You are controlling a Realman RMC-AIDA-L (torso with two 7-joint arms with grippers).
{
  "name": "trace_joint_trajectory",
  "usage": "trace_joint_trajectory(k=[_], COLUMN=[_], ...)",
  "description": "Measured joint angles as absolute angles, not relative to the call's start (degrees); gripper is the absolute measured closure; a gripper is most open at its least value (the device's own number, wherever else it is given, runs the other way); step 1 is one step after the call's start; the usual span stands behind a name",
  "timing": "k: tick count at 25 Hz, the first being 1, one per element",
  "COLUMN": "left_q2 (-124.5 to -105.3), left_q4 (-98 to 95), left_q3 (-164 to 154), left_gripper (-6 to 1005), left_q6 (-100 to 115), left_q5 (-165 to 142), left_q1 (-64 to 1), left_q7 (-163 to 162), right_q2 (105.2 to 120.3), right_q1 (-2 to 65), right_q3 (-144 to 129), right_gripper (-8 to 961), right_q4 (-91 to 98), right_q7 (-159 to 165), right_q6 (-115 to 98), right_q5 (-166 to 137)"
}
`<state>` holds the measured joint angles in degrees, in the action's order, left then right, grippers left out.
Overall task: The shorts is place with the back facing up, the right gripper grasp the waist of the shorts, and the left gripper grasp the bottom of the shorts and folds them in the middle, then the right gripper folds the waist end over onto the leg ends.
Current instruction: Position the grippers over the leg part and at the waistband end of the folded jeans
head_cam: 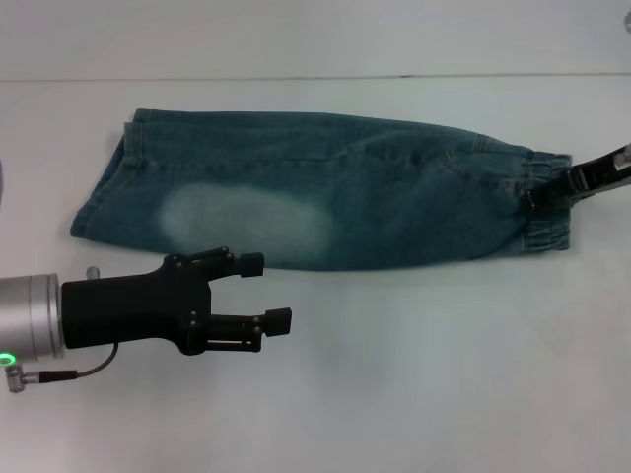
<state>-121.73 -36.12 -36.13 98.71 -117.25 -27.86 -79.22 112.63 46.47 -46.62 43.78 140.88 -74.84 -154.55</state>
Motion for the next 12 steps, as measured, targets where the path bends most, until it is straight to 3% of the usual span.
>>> trace_joint_trajectory(k=[12], left_q2=[-121.82], left_q4=[-35.4], left_q3=[-36.1], left_gripper=[50], left_q6=[98.3], left_q5=[-117.2], left_q1=[-27.9], left_q7=[-78.9], right_q2=[111.9], right_q1=[47.1], right_q3=[-48.3], right_gripper=[26], right_q4=[44.4], right_q7=[141.2], right_q6=[-74.3], right_q5=[-155.0])
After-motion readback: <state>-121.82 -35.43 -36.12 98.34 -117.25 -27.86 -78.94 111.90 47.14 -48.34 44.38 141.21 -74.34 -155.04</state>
